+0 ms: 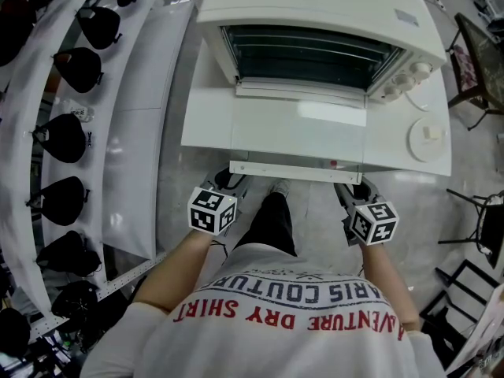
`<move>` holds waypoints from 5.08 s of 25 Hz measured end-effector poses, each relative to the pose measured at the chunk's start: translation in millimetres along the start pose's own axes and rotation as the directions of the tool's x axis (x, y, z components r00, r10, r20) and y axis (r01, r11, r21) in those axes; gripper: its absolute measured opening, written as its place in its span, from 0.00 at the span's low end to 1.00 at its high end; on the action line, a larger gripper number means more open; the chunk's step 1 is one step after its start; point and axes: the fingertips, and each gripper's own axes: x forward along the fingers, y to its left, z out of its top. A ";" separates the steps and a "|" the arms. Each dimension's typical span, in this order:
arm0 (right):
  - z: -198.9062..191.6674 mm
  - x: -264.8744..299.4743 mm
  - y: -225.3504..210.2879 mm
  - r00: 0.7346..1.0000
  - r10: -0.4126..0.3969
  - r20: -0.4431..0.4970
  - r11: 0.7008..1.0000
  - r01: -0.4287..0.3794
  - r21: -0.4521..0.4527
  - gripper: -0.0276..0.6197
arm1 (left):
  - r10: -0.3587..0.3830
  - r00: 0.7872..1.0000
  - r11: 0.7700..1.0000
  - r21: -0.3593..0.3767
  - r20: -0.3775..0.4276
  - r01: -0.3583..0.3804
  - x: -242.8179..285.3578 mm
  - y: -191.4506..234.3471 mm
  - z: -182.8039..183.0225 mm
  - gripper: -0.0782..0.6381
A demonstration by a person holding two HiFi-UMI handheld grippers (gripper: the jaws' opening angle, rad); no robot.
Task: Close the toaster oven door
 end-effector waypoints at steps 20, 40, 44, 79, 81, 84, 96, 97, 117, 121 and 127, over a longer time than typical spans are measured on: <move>8.7 -9.7 2.8 1.000 0.020 0.006 0.999 -0.020 0.026 0.26 | 0.025 0.999 0.999 -0.024 0.023 -0.024 -8.9 -5.6 9.0 0.28; 32.1 -34.7 18.4 0.997 0.065 0.046 0.997 -0.066 0.040 0.26 | 0.050 0.997 0.998 -0.041 0.050 -0.048 -36.1 -15.8 33.9 0.28; 41.7 -41.8 21.9 0.995 0.072 0.065 0.996 -0.075 0.046 0.26 | 0.058 0.996 0.998 -0.039 0.061 -0.056 -43.6 -18.7 43.7 0.28; 125.6 -85.5 43.1 0.969 0.112 0.220 0.993 -0.115 0.001 0.29 | 0.107 0.977 0.994 -0.037 0.185 -0.102 -90.9 -33.1 129.3 0.28; 131.5 -87.0 43.9 0.967 0.114 0.227 0.993 -0.116 -0.005 0.29 | 0.111 0.974 0.994 -0.039 0.196 -0.105 -92.7 -33.3 135.0 0.28; 139.6 -89.7 44.5 0.964 0.115 0.240 0.993 -0.116 -0.012 0.29 | 0.112 0.972 0.994 -0.036 0.208 -0.107 -95.0 -33.7 142.6 0.28; 177.8 -95.7 44.9 0.942 0.127 0.309 0.992 -0.124 -0.030 0.30 | 0.118 0.958 0.993 -0.007 0.263 -0.121 -102.0 -33.3 181.7 0.28; 181.0 -95.9 44.9 0.941 0.128 0.315 0.992 -0.124 -0.032 0.30 | 0.118 0.957 0.993 -0.004 0.266 -0.122 -102.6 -33.0 184.8 0.28; 241.4 -95.5 39.1 0.919 0.129 0.373 0.992 -0.116 -0.057 0.31 | 0.099 0.939 0.994 0.017 0.329 -0.111 -100.5 -26.3 244.1 0.28; 252.7 -94.2 36.6 0.915 0.127 0.383 0.992 -0.111 -0.064 0.31 | 0.096 0.936 0.994 0.019 0.338 -0.109 -98.2 -24.4 255.4 0.28; 270.2 -90.6 34.0 0.908 0.124 0.399 0.992 -0.106 -0.068 0.31 | 0.094 0.929 0.994 0.022 0.357 -0.109 -95.1 -19.6 272.0 0.28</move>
